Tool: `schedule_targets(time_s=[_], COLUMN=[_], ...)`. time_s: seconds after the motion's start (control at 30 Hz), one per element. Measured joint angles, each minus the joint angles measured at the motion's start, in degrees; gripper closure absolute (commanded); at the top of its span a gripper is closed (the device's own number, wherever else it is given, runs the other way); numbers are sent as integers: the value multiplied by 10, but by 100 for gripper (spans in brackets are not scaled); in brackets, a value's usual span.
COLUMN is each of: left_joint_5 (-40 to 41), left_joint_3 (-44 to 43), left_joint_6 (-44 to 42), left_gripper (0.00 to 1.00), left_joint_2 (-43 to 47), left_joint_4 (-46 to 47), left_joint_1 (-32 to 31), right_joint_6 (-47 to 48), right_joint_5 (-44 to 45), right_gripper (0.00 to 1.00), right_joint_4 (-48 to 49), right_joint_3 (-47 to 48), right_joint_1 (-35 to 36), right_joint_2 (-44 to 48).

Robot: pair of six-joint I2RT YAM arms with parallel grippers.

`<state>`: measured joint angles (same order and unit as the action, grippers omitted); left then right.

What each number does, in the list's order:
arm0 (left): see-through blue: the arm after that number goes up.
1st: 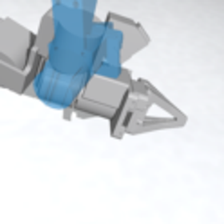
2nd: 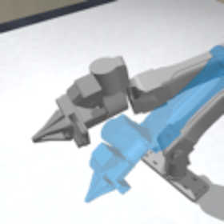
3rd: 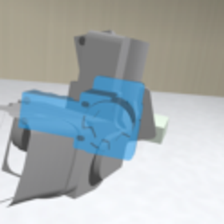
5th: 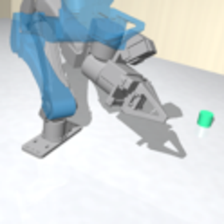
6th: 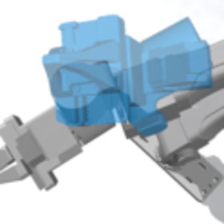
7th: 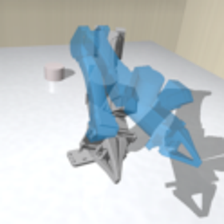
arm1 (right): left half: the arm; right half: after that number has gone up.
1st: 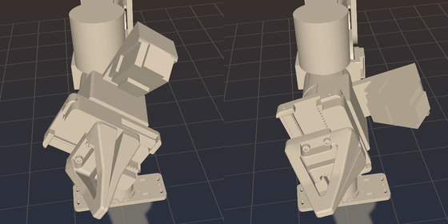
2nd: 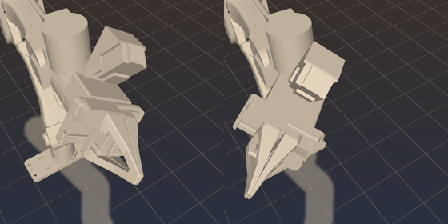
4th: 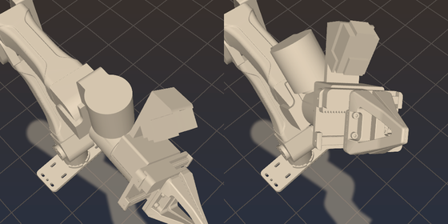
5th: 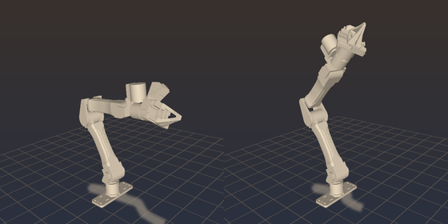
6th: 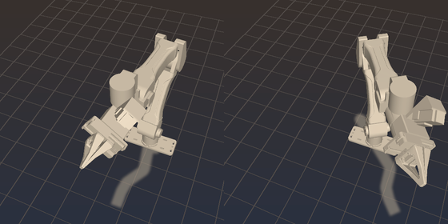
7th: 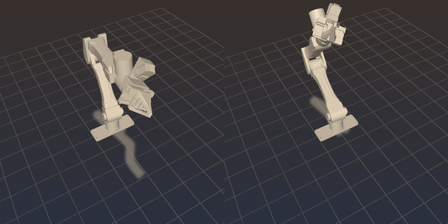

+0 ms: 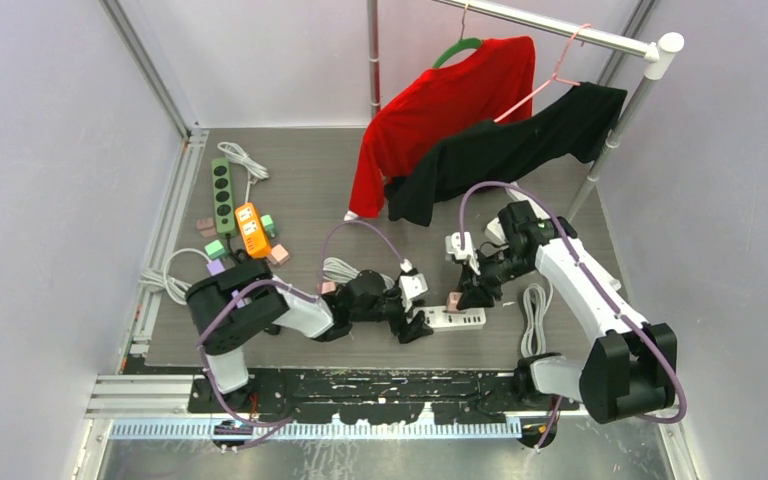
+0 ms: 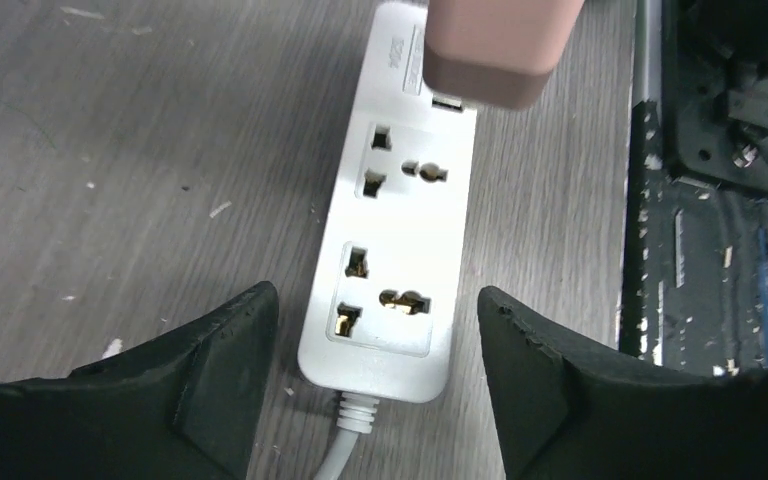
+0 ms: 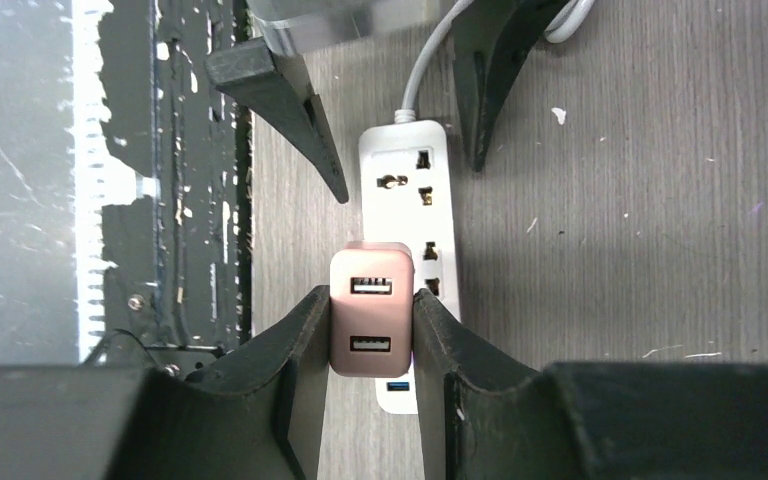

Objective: Pull the plug off the socket

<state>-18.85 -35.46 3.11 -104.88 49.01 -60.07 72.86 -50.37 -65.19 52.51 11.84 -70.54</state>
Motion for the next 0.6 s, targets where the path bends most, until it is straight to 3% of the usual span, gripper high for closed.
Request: schedule_targets(time_s=[0.33,0.5,0.6], left_joint_5=[10,33,55], left_joint_3=[18,62,63], left_joint_6=[30,65,103], left_gripper=[21,3,2], left_joint_2=[169,277,332], left_joint_4=[-119,-162,-194], left_joint_1=[2,2,3], right_joint_6=[-175,-290,-345], right_joint_5=[-20,-23,-23], right_gripper=[99,99,98], right_joint_4=[14,59,84], right_joint_3=[43,44,44], right_joint_1=[-2,-2,-2], right_joint_2=[-50,-57,-60])
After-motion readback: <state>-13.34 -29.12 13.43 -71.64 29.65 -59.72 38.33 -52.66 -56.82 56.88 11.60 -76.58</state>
